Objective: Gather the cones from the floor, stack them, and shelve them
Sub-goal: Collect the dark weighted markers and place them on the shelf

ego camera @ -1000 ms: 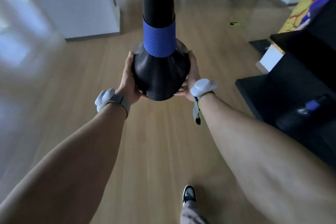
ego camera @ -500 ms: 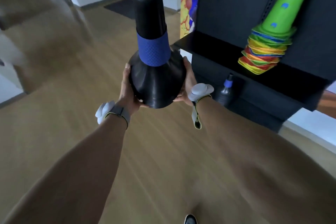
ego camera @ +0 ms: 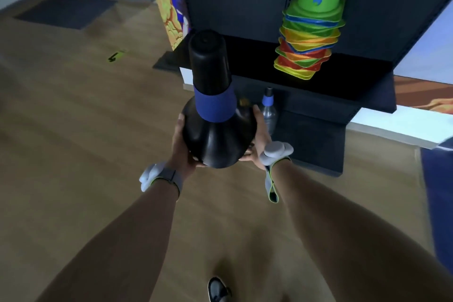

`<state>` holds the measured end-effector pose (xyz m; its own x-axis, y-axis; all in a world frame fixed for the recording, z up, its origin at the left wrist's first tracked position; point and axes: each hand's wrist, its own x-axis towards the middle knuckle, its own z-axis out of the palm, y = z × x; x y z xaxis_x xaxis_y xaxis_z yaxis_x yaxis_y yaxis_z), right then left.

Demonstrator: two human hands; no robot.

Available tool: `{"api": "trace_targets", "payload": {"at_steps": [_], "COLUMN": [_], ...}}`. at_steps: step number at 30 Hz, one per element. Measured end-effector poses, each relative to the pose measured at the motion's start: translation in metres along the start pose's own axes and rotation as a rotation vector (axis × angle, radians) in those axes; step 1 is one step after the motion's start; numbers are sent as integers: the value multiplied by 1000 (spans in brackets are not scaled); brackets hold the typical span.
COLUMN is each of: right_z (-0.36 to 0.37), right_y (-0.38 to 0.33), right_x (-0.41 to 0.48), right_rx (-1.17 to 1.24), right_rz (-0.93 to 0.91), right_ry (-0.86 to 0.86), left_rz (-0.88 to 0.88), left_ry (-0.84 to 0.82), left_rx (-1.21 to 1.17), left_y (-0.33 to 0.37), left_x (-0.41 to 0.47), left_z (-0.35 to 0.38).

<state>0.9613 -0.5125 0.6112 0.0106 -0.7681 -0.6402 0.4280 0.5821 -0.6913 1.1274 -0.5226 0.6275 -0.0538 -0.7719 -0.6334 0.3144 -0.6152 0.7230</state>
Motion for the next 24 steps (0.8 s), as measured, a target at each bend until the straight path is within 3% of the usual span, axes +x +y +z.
{"api": "trace_targets", "payload": {"at_steps": [9,24], "right_z": [-33,-48], "right_y": [-50,-195], "right_x": [85,213], "right_rx": [72,128], "right_rz": [10,16], "right_ry": [128,112], "left_rz": [-41,0], "left_ry": [-124,-76], "left_rx": [106,116], "left_y": [29,137], "left_x": [103,225], "left_z": [55,166]}}
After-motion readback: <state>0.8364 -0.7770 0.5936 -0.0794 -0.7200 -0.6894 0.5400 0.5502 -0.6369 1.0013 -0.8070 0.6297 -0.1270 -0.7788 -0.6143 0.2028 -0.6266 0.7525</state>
